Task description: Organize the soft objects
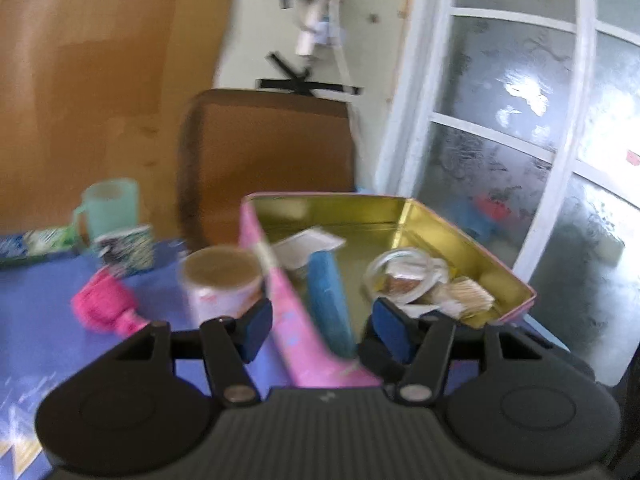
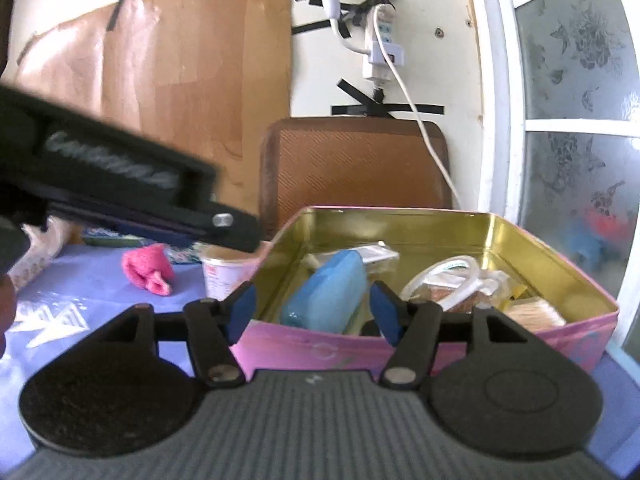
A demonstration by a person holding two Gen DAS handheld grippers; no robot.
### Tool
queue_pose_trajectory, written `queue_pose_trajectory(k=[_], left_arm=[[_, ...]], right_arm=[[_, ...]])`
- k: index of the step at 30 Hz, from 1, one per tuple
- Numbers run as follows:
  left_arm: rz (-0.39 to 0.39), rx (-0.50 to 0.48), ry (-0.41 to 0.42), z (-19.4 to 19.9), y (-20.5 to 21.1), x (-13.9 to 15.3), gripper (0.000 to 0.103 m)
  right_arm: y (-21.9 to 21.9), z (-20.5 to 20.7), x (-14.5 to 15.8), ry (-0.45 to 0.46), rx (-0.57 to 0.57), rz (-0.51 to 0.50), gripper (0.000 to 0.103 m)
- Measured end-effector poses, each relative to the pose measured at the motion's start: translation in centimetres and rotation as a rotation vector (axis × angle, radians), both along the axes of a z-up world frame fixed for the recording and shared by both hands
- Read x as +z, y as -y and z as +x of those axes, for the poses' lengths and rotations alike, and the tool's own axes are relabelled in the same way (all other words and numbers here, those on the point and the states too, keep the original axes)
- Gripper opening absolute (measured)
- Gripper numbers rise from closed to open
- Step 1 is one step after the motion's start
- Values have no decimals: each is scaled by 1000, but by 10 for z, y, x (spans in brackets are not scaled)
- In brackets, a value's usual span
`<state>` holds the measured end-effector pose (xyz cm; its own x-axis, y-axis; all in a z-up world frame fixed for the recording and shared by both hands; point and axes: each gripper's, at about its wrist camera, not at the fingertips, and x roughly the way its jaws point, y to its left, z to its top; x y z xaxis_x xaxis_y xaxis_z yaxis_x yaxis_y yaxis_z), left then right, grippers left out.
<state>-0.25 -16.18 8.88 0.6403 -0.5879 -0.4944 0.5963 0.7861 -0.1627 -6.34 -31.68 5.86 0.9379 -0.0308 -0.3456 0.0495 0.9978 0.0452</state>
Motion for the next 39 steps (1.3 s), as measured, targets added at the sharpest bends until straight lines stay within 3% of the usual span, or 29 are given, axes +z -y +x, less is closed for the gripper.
queue_pose_trajectory(k=[7, 14, 25, 39], left_arm=[[47, 164, -40, -5, -53, -13, 58], [113, 218, -33, -14, -75, -28, 60], [132, 270, -44, -16, -99, -37, 63], [181, 424, -54, -3, -156, -52, 63]], right_arm=[[-14, -27, 5, 25, 16, 66, 65], [-10, -41, 7, -13, -19, 160, 65], [-33, -38, 9, -40, 12, 145, 65], [-76, -18, 6, -89, 139, 110, 65]])
